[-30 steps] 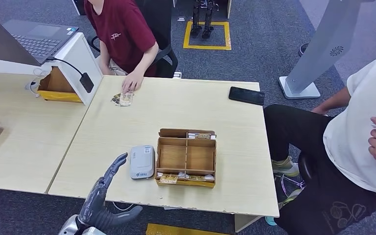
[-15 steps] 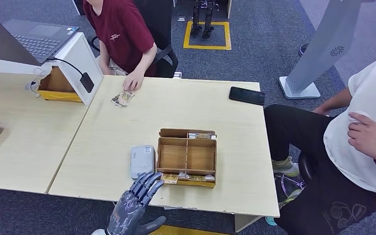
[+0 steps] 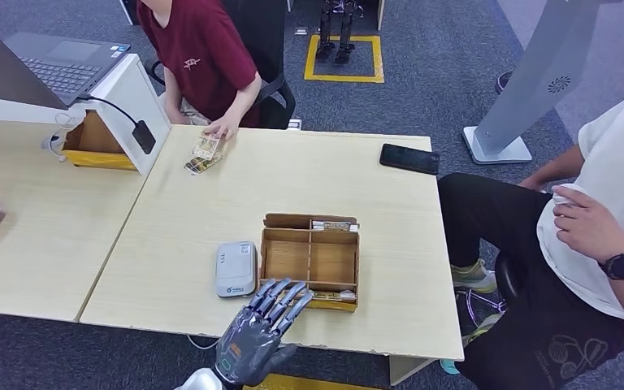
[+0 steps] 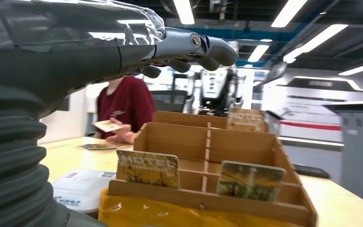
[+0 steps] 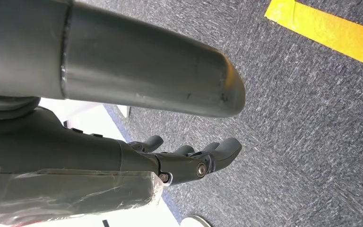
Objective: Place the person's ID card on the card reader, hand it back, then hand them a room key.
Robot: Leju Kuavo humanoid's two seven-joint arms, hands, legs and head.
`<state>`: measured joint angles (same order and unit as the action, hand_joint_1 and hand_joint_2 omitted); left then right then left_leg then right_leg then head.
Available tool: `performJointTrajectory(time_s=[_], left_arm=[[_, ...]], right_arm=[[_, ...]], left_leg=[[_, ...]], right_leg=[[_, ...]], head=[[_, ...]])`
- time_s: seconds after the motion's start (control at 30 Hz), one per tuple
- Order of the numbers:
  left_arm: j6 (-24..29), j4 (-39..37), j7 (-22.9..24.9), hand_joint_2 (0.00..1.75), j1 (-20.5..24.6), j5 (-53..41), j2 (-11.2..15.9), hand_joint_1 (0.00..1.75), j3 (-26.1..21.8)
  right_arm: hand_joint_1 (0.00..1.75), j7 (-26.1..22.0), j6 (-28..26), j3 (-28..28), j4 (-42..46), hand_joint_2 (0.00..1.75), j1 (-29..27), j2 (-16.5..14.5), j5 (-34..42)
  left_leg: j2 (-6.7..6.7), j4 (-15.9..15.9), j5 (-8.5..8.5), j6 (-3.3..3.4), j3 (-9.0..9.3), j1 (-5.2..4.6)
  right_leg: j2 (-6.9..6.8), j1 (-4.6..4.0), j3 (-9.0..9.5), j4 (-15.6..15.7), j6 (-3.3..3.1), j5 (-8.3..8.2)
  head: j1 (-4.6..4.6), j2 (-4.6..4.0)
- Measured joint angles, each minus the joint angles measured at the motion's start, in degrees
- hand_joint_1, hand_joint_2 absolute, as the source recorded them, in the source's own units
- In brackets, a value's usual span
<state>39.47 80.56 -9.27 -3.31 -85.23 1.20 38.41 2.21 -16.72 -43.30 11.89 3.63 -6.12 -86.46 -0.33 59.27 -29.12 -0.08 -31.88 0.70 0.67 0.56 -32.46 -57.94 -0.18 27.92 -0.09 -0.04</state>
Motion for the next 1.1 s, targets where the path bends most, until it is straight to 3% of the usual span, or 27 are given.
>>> performJointTrajectory(time_s=[0.5, 0.87, 1.1], left_arm=[[0.0, -0.9, -1.4, 1.75, 0.7, 0.5, -4.6, 0.00, -6.9], [0.0, -3.5, 2.2, 1.75, 0.8, -2.2, -4.8, 0.00, -8.4], [0.1, -5.0, 1.9, 1.75, 0.9, -0.9, -4.5, 0.00, -8.4]], right_arm=[[0.00, -0.1, 0.1, 0.0, 0.0, 0.00, 0.0, 0.0, -0.1], [0.00, -0.8, 0.0, 0.0, 0.0, 0.00, 0.0, 0.0, -0.3], [0.00, -1.0, -0.1, 0.0, 0.0, 0.00, 0.0, 0.0, -0.3]], left_leg=[[0.00, 0.0, 0.00, 0.00, 0.00, 0.00], [0.00, 0.0, 0.00, 0.00, 0.00, 0.00], [0.00, 0.0, 0.00, 0.00, 0.00, 0.00]], right_leg=[[0.00, 0.00, 0.00, 0.0, 0.00, 0.00], [0.00, 0.00, 0.00, 0.0, 0.00, 0.00], [0.00, 0.00, 0.00, 0.0, 0.00, 0.00]], head=[[0.00, 0.00], [0.00, 0.00], [0.00, 0.00]])
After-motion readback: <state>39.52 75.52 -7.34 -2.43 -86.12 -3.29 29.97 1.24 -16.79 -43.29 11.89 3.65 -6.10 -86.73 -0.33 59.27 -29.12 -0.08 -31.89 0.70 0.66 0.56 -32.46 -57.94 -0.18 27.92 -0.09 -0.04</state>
